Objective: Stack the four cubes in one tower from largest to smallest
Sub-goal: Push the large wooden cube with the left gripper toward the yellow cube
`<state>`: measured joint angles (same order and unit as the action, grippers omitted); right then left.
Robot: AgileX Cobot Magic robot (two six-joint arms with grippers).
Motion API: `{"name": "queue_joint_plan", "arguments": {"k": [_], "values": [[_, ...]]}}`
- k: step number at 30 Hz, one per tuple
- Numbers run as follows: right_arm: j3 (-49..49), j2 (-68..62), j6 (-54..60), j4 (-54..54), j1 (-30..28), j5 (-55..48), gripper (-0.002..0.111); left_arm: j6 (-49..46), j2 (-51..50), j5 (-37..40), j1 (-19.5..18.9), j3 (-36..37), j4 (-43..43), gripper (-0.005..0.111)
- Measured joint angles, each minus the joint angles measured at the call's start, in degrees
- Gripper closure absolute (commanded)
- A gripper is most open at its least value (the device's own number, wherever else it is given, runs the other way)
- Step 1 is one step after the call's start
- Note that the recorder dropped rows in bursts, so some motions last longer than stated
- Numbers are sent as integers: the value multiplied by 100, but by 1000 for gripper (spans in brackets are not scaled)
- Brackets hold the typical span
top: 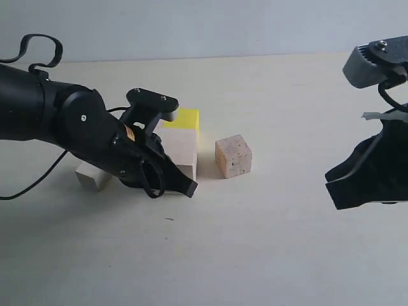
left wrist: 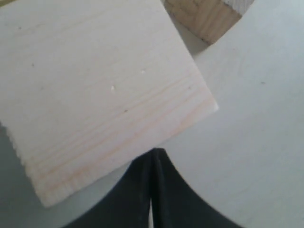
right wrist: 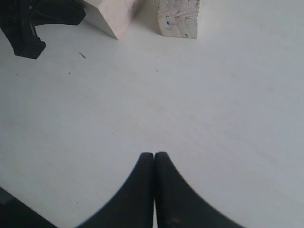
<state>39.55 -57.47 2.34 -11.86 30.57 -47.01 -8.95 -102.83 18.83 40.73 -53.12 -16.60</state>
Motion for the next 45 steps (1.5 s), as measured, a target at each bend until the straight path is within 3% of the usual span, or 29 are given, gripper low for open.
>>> {"name": "queue_joint_plan", "arguments": {"k": [45], "values": [[0,0,0,0,0,37,108,0,0,-263,0,0,-324,107]]}}
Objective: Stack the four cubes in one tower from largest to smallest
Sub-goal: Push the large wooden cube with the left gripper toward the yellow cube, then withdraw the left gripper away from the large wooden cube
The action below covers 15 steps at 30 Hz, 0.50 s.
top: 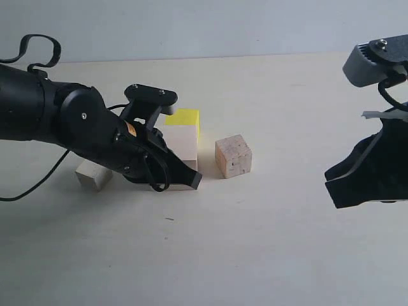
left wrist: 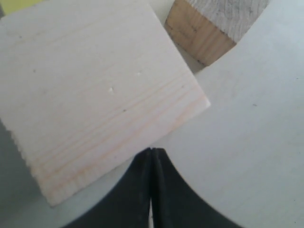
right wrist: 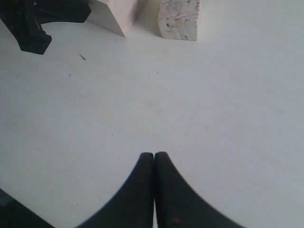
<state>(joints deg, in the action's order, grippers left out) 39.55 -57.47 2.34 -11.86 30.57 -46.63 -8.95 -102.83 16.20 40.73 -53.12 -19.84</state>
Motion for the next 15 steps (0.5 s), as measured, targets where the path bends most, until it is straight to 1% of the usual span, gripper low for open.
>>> {"name": "queue_joint_plan", "arguments": {"k": [4,7,15], "values": [[0,0,0,0,0,0,108,0,0,0,0,0,-93,107],[0,0,0,0,0,0,108,0,47,64,0,0,-327,107],[0,0,0,0,0,-10,108,0,999,700,0,0,-412,107]]}}
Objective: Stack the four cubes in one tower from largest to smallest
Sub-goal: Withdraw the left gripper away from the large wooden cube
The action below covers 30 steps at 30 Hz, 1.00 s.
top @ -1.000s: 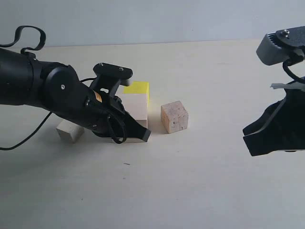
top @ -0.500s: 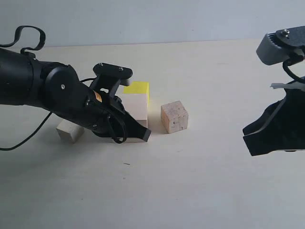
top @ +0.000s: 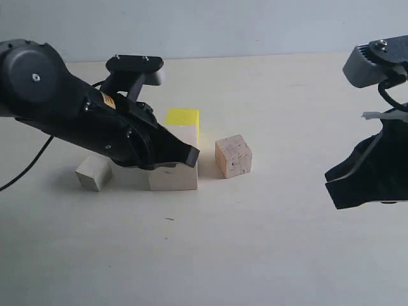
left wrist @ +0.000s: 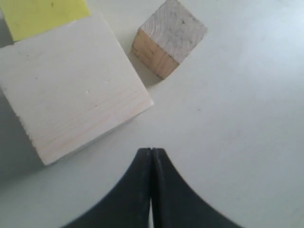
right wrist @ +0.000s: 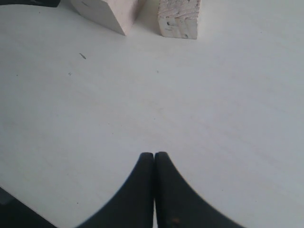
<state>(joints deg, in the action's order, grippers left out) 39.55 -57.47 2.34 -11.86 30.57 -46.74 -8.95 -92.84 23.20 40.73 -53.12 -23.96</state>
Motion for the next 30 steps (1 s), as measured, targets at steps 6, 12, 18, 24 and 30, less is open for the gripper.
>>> {"name": "queue_joint_plan", "arguments": {"k": [6,12,18,24,30], "values": [[0,0,-16,0,0,58,108,60,676,349,0,76,0,107],[0,-235,-192,-199,0,528,108,149,1750,362,0,439,67,107],[505,-839,-234,-496,0,752,108,814,2962,375,-40,633,869,107],[1679,-1668,-286,-518,0,773,108,1270,3963,669,-428,641,1564,107],[3037,-2721,-604,-530,0,464,108,1368,4865,1341,-1084,646,1923,107]]}}
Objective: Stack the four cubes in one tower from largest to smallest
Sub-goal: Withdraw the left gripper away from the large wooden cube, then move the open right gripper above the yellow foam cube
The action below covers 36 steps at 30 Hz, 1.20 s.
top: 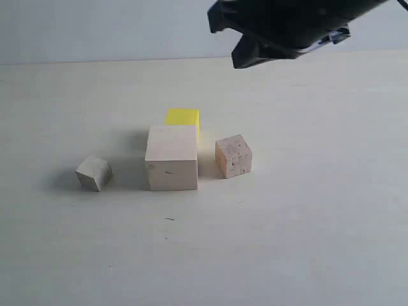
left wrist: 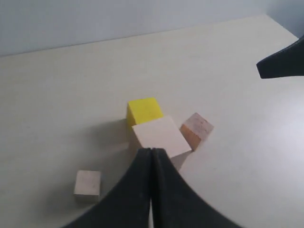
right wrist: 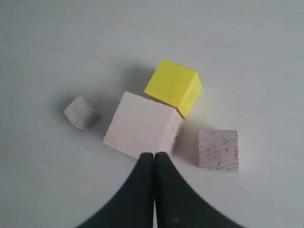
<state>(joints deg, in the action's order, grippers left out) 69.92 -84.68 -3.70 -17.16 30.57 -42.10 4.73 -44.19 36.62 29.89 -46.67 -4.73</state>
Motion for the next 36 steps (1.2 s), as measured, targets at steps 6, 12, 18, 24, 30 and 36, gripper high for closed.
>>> {"name": "queue_joint_plan", "arguments": {"k": [6,12,18,24,30,36], "values": [[1056,-934,-364,0,0,-474,108,22,759,398,-392,0,158,107],[1551,-1510,-561,0,0,-492,108,22,1058,786,-418,0,158,107],[1747,-2019,-658,17,0,-607,99,22,1094,936,-418,0,158,107],[1811,-2272,-658,725,0,-660,90,22,1094,1077,-418,0,149,107],[1811,-2272,-658,871,0,-91,36,22,1094,1100,-418,0,138,107],[1811,-2543,-658,-277,0,-4,33,22,1094,1132,-418,0,138,107]]}}
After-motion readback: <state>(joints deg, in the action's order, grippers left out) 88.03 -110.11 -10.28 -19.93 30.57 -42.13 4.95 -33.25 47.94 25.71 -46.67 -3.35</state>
